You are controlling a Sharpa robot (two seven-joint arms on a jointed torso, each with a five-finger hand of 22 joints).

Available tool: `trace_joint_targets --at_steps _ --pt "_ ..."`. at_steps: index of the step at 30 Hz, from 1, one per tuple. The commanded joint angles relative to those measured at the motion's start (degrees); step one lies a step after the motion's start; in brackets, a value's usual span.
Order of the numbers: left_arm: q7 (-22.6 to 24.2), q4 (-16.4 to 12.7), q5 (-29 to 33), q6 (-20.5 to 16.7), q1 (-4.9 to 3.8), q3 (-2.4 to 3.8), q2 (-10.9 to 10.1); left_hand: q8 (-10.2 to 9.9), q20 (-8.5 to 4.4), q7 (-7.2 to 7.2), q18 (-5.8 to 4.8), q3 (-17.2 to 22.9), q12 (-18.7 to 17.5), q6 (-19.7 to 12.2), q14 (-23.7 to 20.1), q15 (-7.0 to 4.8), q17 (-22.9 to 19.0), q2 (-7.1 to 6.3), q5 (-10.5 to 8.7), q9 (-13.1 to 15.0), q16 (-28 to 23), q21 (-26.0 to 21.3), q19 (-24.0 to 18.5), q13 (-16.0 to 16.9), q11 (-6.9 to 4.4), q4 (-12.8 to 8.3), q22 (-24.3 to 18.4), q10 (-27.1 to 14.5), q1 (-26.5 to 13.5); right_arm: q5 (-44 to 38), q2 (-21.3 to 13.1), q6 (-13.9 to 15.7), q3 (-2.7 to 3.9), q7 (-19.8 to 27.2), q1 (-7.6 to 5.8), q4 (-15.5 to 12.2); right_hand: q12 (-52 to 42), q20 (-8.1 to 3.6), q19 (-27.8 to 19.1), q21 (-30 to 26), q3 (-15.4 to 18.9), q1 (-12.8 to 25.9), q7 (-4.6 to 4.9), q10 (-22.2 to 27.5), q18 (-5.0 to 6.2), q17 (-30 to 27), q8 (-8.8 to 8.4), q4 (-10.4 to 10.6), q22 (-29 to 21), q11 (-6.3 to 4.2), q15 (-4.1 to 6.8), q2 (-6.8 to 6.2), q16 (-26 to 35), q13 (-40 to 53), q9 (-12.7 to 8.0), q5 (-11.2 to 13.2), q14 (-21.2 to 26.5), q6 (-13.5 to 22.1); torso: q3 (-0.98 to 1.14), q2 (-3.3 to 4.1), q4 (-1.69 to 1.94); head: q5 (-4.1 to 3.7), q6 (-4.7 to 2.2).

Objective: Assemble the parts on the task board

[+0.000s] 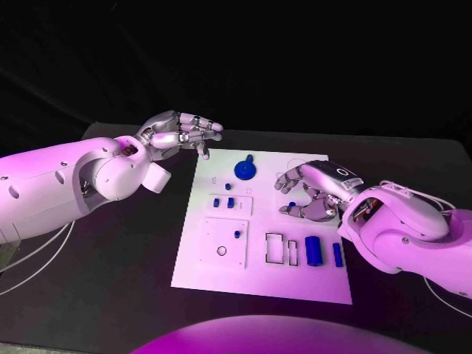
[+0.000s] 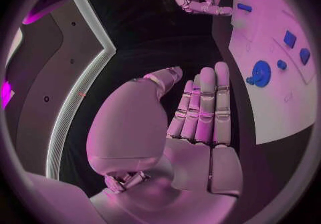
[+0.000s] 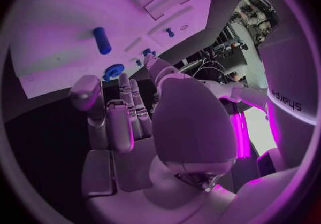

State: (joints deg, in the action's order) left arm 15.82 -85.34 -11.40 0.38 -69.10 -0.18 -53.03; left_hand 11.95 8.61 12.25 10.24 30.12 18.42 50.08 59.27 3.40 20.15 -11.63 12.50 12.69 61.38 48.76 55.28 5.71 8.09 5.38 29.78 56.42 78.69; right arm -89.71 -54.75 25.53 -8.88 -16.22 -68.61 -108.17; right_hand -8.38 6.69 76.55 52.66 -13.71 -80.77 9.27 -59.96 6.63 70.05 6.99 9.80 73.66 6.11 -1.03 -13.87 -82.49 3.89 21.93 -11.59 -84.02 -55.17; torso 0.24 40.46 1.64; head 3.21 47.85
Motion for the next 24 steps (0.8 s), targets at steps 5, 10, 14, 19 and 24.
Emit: trace_joint_targets --at_steps 5,10,14,19,24 --pt "0.7 -0.1 0.4 1.4 -0.02 -0.04 0.2 -0.3 0.24 0.07 0.36 -0.1 0.3 -0.5 -0.1 0.24 0.0 -0.01 -0.03 -0.1 -0.1 -0.3 0.2 0.0 0.17 0.1 0.0 -0.4 -0.5 4.0 -0.6 -9.2 -0.07 -0.3 -0.71 1.8 -0.5 0.68 -1.2 -4.8 12.1 -7.2 -0.35 4.6 0.92 -1.4 -1.98 7.0 -1.9 0.52 -0.76 1.26 0.4 -0.1 -1.2 -0.5 -1.6 1.7 0.10 0.08 0.14 -0.41 -0.52" --pt "0.7 -0.1 0.8 1.9 -0.02 -0.06 0.2 -0.3 0.24 0.07 0.36 -0.2 0.3 -0.5 -0.1 0.25 0.0 -0.02 -0.03 0.0 -0.1 -0.4 0.2 0.1 0.17 0.1 -0.1 -0.4 -0.5 2.5 -0.2 -12.0 -0.12 -0.9 -0.54 2.9 -0.7 0.81 -1.5 -6.0 13.3 -8.1 -0.66 5.4 1.09 -1.5 -2.43 7.0 -2.5 0.70 -0.91 1.61 0.3 -0.1 -1.5 -0.6 -1.6 2.3 0.00 0.07 0.13 -0.48 -0.46" --pt "0.8 -0.1 0.9 2.0 -0.01 -0.07 0.1 -0.3 0.24 0.07 0.36 -0.2 0.3 -0.5 -0.1 0.25 0.0 -0.01 -0.03 0.0 -0.1 -0.4 0.3 0.1 0.17 0.1 -0.1 -0.4 -0.5 1.5 0.4 -13.3 -0.19 -1.2 -0.21 3.6 -1.8 0.69 -1.0 -5.3 12.8 -9.0 -0.54 4.2 0.98 -1.7 -2.14 6.9 -2.1 0.36 -0.66 2.67 0.4 0.1 -1.5 -0.4 -1.6 1.6 -0.02 0.10 0.17 -0.39 -0.41" --pt "0.9 -0.2 0.9 2.0 -0.01 -0.07 0.1 -0.3 0.24 0.07 0.36 -0.2 0.3 -0.5 -0.1 0.25 0.0 -0.01 -0.03 0.0 -0.1 -0.4 0.3 0.1 0.17 0.1 -0.1 -0.4 -0.5 0.6 1.1 -12.6 -0.23 -1.5 0.22 4.3 -2.7 0.38 -0.5 -4.9 11.7 -9.3 0.00 2.8 0.89 -1.8 -1.75 6.8 -1.9 -0.01 -0.31 4.10 0.3 0.0 -1.5 -0.3 -1.6 0.6 0.00 0.11 0.19 -0.36 -0.33" --pt "0.9 -0.2 1.0 1.9 -0.01 -0.07 0.1 -0.3 0.24 0.07 0.36 -0.2 0.3 -0.5 -0.1 0.25 0.0 -0.01 -0.03 0.0 -0.1 -0.4 0.3 0.1 0.17 0.1 -0.1 -0.4 -0.5 0.2 1.5 -12.0 -0.24 -1.7 0.39 4.7 -3.1 0.25 0.2 -4.1 9.0 -9.3 0.18 0.8 0.69 -1.2 -1.46 6.9 -1.5 -0.01 -0.22 5.75 0.0 -0.2 -1.9 -0.3 -1.8 -1.1 0.01 0.09 0.14 -0.32 -0.33"
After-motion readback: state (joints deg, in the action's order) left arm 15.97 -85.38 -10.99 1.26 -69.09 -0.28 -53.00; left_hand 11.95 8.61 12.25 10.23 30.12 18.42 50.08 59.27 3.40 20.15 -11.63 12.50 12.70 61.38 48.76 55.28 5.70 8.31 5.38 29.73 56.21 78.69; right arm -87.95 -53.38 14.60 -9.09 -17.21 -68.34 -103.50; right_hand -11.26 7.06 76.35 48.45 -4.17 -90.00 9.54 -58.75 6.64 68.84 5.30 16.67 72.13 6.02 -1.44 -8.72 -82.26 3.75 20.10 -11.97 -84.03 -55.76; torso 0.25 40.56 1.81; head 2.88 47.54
